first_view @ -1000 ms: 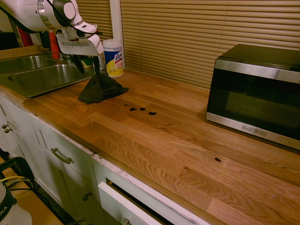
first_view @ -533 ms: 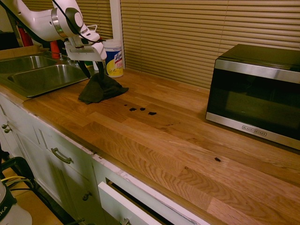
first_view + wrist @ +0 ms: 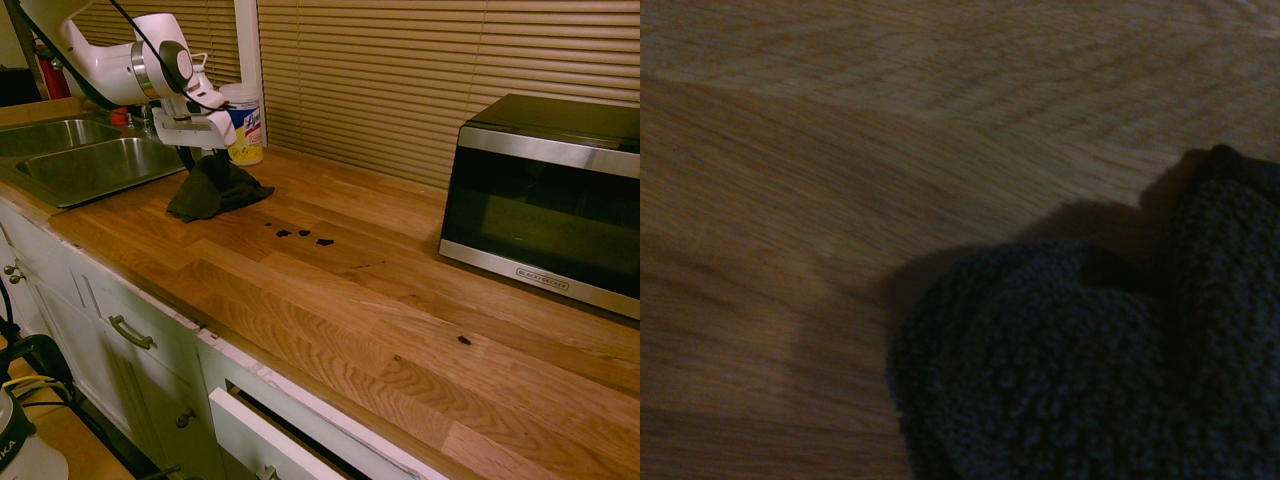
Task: Clear the spill
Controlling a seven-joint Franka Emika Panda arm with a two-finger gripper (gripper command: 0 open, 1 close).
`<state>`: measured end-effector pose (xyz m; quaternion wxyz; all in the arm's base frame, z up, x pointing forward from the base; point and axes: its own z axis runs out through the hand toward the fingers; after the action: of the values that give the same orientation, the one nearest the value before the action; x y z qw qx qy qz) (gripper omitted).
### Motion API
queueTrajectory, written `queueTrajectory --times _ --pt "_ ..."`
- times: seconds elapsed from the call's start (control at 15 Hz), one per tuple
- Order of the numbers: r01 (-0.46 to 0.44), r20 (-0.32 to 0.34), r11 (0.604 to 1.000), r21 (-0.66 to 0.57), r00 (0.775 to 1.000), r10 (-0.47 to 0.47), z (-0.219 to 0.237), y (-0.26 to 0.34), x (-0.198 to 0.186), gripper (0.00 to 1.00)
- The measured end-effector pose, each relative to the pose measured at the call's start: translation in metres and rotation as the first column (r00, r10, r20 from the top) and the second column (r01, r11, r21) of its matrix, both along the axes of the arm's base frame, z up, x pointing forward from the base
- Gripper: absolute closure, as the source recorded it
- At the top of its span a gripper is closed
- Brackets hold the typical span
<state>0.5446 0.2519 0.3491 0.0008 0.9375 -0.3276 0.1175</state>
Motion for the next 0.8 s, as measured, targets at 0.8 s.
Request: queueTrajectory --times 0.8 --pt "0.044 -0.029 0.999 -0.003 0.999 -0.044 -0.0022 0.0052 0.0068 1.0"
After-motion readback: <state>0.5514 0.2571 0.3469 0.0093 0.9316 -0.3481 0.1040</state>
